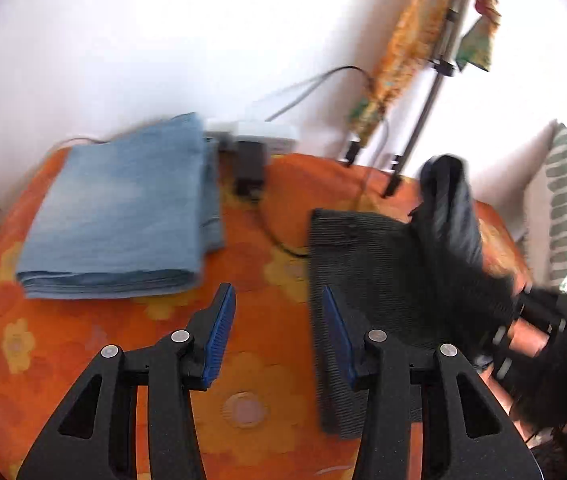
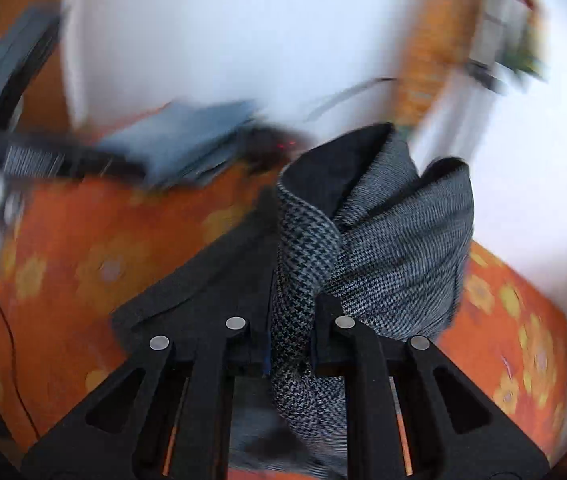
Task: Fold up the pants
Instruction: 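Lower the folded shorts with the right gripper while the left gripper grasps the fold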
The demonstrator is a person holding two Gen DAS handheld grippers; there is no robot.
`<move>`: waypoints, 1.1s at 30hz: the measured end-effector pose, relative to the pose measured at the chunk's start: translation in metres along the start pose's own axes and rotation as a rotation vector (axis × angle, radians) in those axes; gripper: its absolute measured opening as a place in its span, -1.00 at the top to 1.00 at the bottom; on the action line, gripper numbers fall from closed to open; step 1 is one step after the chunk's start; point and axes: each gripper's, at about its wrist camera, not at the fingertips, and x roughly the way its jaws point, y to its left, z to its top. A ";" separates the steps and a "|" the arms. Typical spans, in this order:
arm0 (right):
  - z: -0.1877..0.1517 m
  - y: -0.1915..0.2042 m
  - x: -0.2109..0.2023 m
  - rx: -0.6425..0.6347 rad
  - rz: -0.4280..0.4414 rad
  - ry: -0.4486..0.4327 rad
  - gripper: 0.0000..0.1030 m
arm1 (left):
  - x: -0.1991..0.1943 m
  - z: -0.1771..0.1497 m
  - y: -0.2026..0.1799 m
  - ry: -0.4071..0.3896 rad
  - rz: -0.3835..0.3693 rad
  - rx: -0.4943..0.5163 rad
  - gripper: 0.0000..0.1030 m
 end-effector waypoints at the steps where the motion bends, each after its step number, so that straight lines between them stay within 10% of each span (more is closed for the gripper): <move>1: -0.001 0.014 0.008 -0.038 0.003 0.018 0.76 | -0.001 -0.002 0.005 0.002 0.001 -0.004 0.15; 12: -0.018 0.058 0.033 -0.156 0.009 0.053 0.73 | 0.000 -0.005 0.000 0.008 -0.010 0.041 0.15; 15: -0.019 0.054 0.019 -0.135 0.114 0.035 0.46 | 0.005 -0.005 -0.007 0.020 -0.021 0.055 0.15; 20: -0.030 0.017 -0.030 0.025 0.247 -0.014 0.26 | 0.017 0.004 -0.027 0.026 -0.067 0.089 0.16; 26: -0.065 -0.061 -0.056 0.314 0.131 -0.007 0.16 | 0.060 0.032 -0.058 0.054 -0.131 0.103 0.14; 33: -0.087 -0.076 -0.036 0.373 0.148 0.042 0.16 | 0.115 0.050 -0.073 0.113 -0.132 0.076 -0.10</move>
